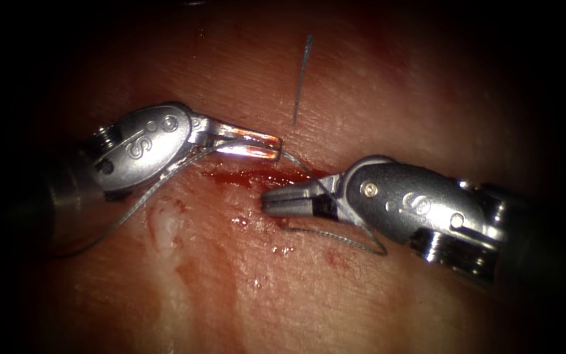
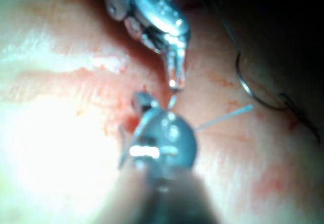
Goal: Wound Closure
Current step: Let go with the right gripper and wrap the suture twice around the right gripper.
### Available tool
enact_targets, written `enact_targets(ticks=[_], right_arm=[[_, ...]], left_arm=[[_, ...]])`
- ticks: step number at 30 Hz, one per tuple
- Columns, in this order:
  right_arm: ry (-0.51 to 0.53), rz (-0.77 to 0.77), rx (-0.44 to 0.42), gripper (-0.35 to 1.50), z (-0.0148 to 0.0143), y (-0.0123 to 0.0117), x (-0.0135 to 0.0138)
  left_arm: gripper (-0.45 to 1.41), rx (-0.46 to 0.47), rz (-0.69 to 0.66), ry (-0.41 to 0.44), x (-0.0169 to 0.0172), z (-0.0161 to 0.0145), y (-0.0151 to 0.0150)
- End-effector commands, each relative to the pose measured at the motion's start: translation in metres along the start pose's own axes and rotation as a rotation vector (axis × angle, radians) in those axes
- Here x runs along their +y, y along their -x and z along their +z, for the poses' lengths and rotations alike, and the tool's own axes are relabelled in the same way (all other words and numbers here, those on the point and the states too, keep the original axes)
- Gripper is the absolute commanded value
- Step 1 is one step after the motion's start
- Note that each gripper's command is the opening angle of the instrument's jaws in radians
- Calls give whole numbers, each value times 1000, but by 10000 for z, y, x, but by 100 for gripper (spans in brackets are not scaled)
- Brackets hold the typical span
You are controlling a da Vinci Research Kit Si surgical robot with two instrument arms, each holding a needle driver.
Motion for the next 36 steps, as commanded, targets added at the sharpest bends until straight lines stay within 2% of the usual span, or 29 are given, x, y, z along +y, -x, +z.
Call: enact_targets(ticks=[1,10,12,13,14,16,23,32,36], right_arm=[[6,0,17,-35,6,-1,7],[39,21,96,-33,-1,-1,8],[65,27,112,15,-1,-2,8],[83,29,114,51,0,-2,9],[92,30,117,69,1,-2,10],[97,30,121,88,3,-3,11],[127,49,168,88,1,-3,16],[158,95,216,67,-7,-3,26],[185,127,212,61,-4,0,29]], left_arm=[[-45,-1,9,3,-7,7,8],[-45,-12,26,0,0,11,34],[-45,-13,28,5,3,11,35],[-45,-13,29,4,5,11,36],[-45,-11,30,8,7,11,36],[-45,-9,31,12,10,12,35],[-45,-1,31,29,28,10,25],[-45,0,32,39,44,2,16],[-45,-2,32,49,50,3,13]])
